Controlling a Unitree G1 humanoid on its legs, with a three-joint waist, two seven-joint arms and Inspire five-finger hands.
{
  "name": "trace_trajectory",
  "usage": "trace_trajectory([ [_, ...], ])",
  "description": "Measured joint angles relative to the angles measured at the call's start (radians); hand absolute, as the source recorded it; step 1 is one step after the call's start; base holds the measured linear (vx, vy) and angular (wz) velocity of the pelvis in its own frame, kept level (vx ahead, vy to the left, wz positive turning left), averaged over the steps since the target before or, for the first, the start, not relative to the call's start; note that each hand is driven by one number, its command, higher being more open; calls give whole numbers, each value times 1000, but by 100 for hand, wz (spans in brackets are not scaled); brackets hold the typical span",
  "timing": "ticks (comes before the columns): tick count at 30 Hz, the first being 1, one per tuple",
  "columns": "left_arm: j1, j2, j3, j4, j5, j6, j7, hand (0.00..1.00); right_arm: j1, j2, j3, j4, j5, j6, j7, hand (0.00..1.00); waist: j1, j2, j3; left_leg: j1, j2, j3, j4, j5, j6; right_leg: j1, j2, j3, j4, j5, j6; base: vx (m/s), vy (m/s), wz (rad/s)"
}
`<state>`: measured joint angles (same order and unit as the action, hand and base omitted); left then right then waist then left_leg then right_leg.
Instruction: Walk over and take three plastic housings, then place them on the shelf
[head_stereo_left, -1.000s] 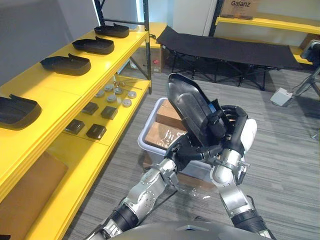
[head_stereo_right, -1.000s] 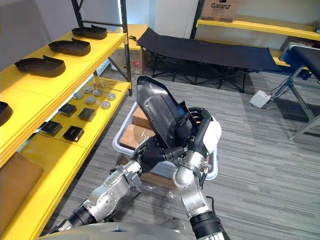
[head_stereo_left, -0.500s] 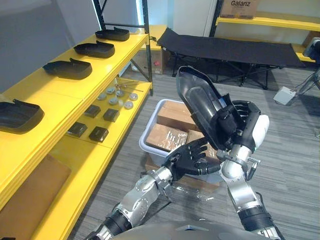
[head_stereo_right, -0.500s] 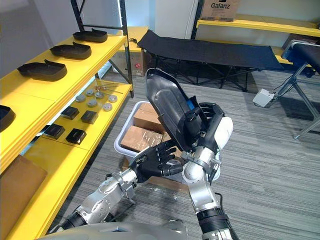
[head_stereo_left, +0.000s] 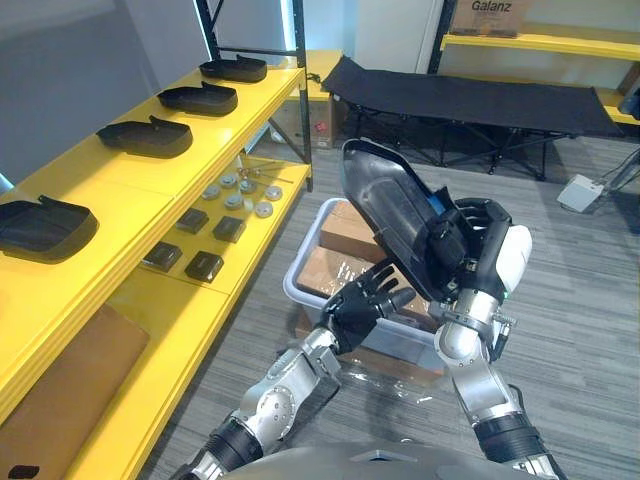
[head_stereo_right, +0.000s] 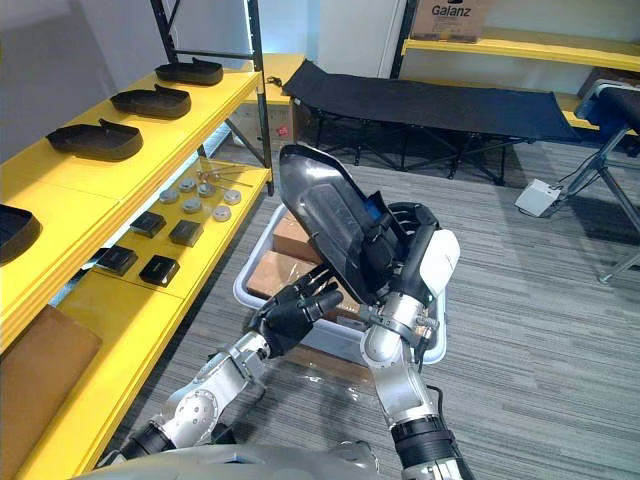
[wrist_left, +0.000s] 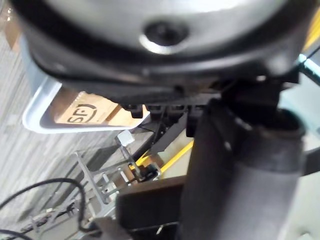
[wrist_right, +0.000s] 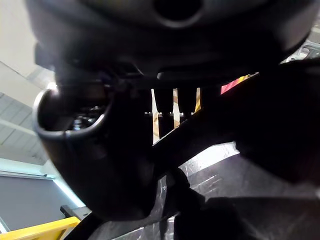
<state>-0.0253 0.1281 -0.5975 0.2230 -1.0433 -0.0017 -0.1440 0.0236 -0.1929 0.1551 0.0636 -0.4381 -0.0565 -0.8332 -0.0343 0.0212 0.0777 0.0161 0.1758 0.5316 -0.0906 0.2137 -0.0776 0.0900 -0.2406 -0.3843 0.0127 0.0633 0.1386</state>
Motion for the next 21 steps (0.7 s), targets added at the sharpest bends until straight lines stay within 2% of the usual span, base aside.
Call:
trace_trajectory([
  [7,1,-9,17,-68,-59,1,40,100,28,5,54,21,-29,0,-1,0,2,0,0,-6,-1,-7,0,1,1,-2,0,-7,0,1,-4,10,8,2],
  [21,3,-17,15,-75,-90,1,96,100,58,37,142,60,-39,-23,-8,0,2,0,1,-7,-1,-7,0,1,1,-3,0,-8,1,-3,-1,0,0,0],
])
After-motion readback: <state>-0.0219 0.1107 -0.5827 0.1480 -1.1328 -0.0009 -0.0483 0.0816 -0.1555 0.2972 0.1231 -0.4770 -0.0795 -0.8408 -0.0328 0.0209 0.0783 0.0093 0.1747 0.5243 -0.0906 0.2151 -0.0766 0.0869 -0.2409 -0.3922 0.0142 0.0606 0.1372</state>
